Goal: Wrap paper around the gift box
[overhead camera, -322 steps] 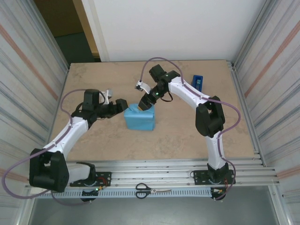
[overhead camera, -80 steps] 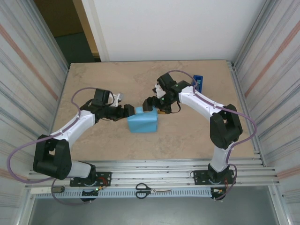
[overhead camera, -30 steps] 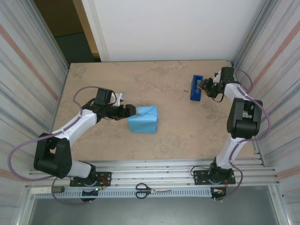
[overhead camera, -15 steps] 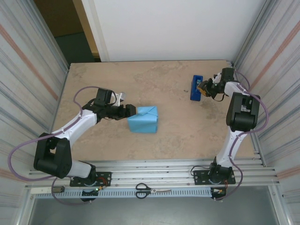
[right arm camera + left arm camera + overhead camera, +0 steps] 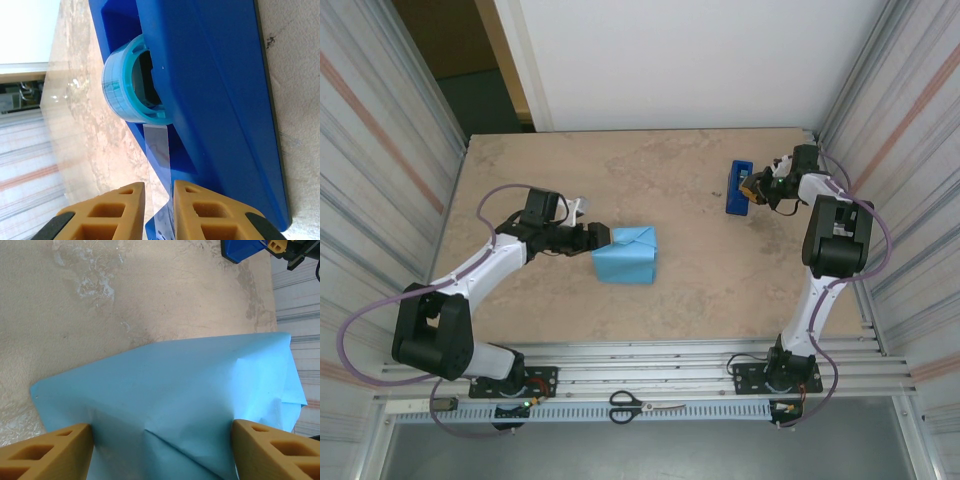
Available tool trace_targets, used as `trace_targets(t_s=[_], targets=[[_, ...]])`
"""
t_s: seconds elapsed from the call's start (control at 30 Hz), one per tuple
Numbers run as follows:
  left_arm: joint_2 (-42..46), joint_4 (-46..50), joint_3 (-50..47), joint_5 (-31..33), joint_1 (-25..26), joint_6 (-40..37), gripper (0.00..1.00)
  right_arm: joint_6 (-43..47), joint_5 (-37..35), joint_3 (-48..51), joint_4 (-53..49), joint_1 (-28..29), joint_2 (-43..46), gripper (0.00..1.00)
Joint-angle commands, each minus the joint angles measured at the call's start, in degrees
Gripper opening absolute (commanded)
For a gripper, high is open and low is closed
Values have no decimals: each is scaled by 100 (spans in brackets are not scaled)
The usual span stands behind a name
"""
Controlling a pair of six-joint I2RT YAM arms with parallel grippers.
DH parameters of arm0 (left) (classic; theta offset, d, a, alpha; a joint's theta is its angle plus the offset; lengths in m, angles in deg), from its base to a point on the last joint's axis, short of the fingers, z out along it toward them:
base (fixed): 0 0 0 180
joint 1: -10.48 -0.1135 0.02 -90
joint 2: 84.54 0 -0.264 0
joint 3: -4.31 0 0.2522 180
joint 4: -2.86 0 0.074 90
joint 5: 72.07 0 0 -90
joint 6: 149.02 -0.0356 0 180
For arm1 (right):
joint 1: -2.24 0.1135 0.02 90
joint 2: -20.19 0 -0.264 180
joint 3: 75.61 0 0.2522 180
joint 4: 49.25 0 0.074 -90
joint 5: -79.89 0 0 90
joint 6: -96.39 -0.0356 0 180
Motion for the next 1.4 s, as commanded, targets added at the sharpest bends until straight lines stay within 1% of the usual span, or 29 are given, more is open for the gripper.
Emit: trace_targets(t_s=[0.0, 0.27, 0.4, 0.47, 0.7, 0.83, 0.93, 1.03, 1.37], targets=[[-178, 432, -184, 66, 67, -196, 71, 104, 158, -82, -115, -37, -95, 22], [-180, 441, -157, 40, 75, -196, 71, 65, 155, -115, -128, -63, -156, 21], [-171, 432, -157, 31, 74, -179, 71, 56, 96, -129, -141, -81, -188, 25], [-171, 432, -151, 22, 72, -179, 71, 40, 90, -127, -132, -97, -207, 26], [-188, 450, -167, 13, 72, -183, 71, 21, 400, -140, -31, -99, -248, 19], [-197, 450, -167, -12, 69, -201, 71, 12, 392, -134, -27, -108, -243, 17], [-204, 450, -184, -19, 74, -204, 71, -14, 393, -151, -36, -116, -248, 12], [-202, 445, -194, -22, 74, -200, 71, -15, 400, -150, -36, -119, -229, 11], [-220, 446, -160, -30, 68, -214, 71, -145, 696, -300, -45, -108, -60, 0]])
